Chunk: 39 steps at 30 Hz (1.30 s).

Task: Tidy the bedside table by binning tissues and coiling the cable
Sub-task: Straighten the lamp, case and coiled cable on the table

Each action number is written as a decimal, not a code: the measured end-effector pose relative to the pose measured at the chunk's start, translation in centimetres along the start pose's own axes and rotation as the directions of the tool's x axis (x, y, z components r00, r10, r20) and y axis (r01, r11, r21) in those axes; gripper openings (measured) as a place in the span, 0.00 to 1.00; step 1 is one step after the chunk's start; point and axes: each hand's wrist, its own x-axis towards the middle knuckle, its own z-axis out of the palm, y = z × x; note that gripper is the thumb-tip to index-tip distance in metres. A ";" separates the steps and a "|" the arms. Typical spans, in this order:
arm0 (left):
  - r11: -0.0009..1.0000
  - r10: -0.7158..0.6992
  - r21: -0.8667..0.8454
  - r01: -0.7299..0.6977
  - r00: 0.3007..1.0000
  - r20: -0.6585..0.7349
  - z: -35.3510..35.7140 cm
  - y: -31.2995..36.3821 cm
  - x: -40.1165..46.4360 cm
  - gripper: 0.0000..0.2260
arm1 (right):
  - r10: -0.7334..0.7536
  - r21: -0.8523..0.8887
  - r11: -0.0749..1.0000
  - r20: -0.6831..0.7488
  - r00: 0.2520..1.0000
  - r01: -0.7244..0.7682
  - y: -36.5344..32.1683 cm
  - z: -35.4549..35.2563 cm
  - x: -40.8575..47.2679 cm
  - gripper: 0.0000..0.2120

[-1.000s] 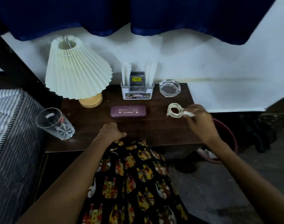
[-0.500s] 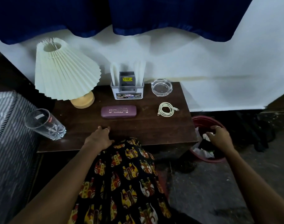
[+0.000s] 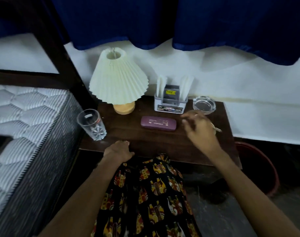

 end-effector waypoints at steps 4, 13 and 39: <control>1.000 -0.005 -0.024 0.005 1.000 0.007 -0.2 -2.0 -0.5 0.26 | -0.192 0.140 0.978 0.342 0.920 0.152 -7.0 6.2 2.7 0.12; 1.000 0.016 -0.011 -0.016 0.997 0.069 -0.3 -4.9 -0.3 0.29 | -0.262 0.100 0.960 0.637 0.725 0.260 -16.3 17.0 6.6 0.46; 0.982 -0.020 0.187 0.026 0.999 -0.036 -2.3 -1.9 -1.7 0.15 | -0.006 0.230 0.968 0.407 0.913 -0.096 -4.4 5.5 1.6 0.39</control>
